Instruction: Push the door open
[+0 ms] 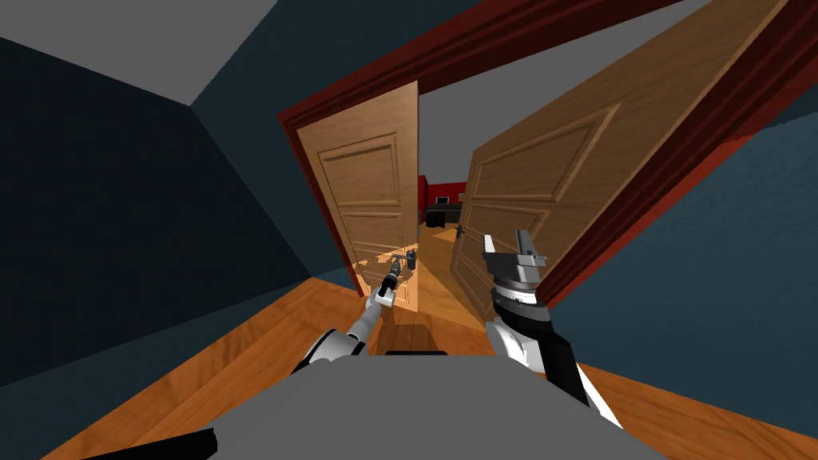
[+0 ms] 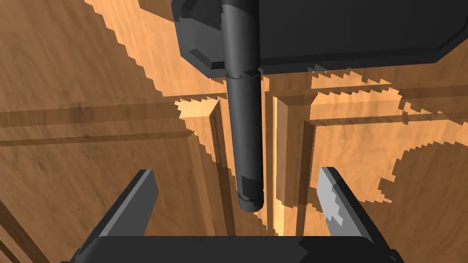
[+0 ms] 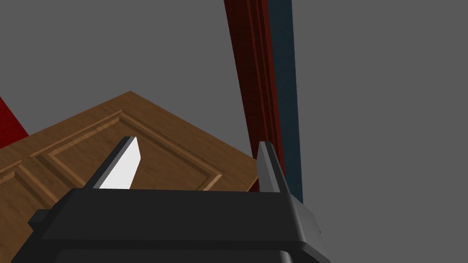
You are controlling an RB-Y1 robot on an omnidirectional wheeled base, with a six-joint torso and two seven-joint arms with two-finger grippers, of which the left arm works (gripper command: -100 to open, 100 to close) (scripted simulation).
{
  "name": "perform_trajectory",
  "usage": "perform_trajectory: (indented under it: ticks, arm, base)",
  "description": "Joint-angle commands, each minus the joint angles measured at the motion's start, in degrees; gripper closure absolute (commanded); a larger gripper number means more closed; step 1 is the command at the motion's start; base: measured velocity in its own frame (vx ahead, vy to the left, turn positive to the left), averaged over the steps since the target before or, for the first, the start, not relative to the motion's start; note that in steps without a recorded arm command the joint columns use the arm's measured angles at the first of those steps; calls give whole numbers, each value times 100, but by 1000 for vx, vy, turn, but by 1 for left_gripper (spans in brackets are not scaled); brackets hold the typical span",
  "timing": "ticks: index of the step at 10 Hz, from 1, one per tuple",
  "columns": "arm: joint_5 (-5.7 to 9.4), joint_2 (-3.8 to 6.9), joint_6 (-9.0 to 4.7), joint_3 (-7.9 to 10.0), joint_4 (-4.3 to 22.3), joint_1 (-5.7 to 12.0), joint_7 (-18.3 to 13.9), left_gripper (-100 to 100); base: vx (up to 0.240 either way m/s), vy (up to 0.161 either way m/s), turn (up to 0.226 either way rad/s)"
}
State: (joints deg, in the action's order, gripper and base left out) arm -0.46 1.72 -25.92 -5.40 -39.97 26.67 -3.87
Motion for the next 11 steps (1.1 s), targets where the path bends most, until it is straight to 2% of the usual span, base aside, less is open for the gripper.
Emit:
perform_trajectory:
  ticks: [1, 2, 4, 5, 6, 11]
  arm:
    - [5, -9, 10, 13, -9, -6, -1, -100]
    - [8, -47, 5, 22, -3, -6, 3, -100]
    - [14, -193, -3, 42, 9, -6, 9, -100]
    - [8, -146, 29, 25, -62, -44, 2, -100]
    - [8, -146, 29, 25, -62, -44, 2, 100]
    - [8, -146, 29, 25, -62, -44, 2, 100]
  base:
    - [194, -48, -15]
    - [166, -46, -26]
    - [189, -28, -21]
    - [86, 4, -4]
    - [-13, -3, 8]
    - [-10, 0, -3]
